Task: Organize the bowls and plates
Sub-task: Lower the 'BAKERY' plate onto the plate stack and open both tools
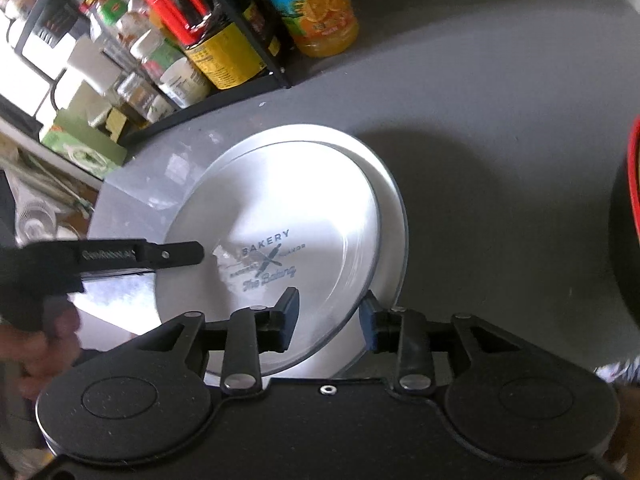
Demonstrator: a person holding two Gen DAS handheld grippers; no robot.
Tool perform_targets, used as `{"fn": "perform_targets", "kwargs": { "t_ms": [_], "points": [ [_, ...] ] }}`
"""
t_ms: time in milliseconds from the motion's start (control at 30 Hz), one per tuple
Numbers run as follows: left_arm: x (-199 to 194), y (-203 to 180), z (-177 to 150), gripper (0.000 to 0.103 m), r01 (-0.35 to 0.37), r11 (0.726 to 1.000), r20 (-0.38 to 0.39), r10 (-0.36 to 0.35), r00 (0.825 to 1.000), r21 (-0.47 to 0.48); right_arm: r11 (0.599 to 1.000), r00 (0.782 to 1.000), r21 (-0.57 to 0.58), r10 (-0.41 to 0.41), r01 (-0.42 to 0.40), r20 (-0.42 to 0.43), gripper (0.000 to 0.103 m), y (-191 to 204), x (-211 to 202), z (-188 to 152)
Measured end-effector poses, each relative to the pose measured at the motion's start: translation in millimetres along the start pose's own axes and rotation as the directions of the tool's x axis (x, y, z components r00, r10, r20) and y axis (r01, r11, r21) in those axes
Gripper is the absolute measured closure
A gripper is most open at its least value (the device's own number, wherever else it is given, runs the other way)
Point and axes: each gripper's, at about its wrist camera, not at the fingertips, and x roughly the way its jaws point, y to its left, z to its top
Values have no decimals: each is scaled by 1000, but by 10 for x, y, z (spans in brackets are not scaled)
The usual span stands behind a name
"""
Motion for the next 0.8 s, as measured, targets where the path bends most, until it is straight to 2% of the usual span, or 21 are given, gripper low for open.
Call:
{"fn": "perform_targets", "kwargs": {
  "t_ms": [133,533,667,800],
  "points": [
    [-6,-19,-23,91,-6,1000,6,6,1000,3,998,1000,51,25,-24,-9,69,-66,-79,-5],
    [22,-66,-101,90,-12,999,32,11,999,38,998,1000,69,15,-14,-10,69,-90,-181,-103],
    [24,-141,-70,89,-52,996,-3,52,999,72,997,1000,69,23,-24,15,69,-117,-286,-111],
    [15,-141,-21,86,-63,997,-34,64,997,45,998,999,66,15,-19,52,67,-155,-409,-100]
  ]
}}
